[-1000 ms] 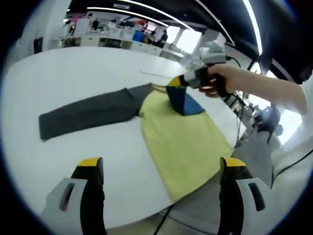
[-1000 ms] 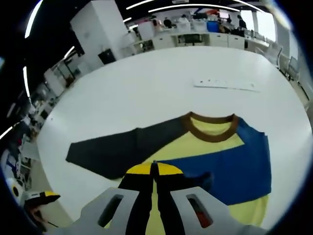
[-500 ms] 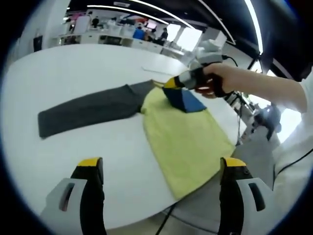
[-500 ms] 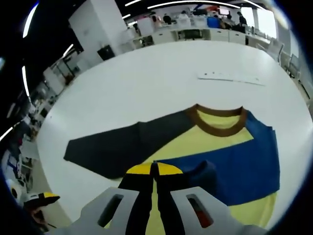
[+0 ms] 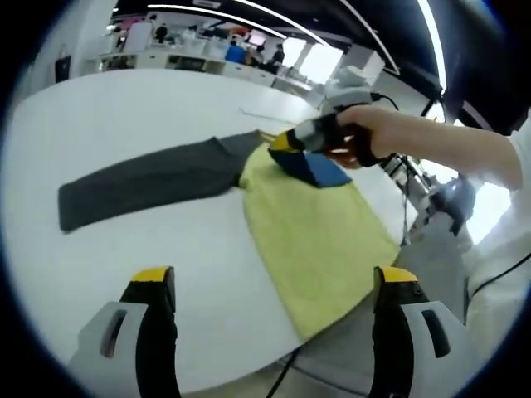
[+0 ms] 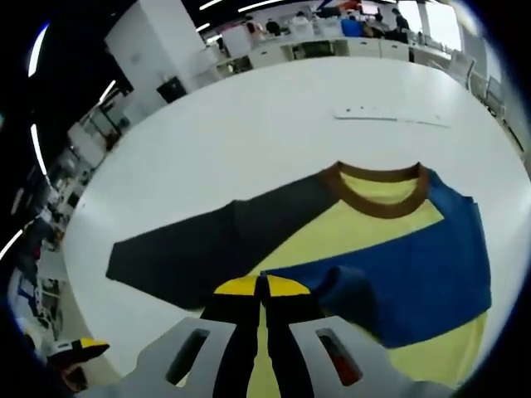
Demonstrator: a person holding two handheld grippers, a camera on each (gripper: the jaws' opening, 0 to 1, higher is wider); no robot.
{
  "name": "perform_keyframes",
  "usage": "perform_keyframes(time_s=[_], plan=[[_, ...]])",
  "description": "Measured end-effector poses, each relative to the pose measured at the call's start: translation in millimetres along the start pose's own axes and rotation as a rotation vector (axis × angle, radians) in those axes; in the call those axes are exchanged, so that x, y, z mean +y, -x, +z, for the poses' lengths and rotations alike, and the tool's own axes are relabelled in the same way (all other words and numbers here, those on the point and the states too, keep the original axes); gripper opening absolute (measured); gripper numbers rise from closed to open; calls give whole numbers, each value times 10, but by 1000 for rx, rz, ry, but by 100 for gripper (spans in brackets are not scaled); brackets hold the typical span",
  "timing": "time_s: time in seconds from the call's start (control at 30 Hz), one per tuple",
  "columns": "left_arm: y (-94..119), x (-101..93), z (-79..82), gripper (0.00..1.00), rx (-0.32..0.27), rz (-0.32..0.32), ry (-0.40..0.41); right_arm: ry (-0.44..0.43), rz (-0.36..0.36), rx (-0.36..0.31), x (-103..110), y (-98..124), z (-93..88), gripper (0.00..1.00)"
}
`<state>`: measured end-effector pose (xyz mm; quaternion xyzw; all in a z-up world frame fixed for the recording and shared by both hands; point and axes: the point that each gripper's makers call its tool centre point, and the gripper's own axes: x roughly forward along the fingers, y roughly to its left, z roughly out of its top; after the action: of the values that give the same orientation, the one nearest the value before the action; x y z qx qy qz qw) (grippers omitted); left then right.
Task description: Fold the garment on the visible template until the final outline fits inside the template.
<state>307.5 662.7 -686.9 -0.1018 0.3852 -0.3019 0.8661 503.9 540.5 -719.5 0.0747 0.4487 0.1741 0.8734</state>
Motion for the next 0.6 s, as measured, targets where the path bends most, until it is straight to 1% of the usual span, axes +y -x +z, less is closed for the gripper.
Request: perform_keyframes(time_s=[0.13,0.33,0.47,0.6], plan=[[0,33,-26,96,9,2,6,-29,9,8,28,-72,-37,2],[-9,58,-27,96,16,5,10,-20,4,18,19,-147,-71,2],[-34,64,-30,96,23,2,12,41,-6,23,24,-192,-100,2],[-62,73,-37,96,31,0,13,93,-17,29,28,-218,-173,2]])
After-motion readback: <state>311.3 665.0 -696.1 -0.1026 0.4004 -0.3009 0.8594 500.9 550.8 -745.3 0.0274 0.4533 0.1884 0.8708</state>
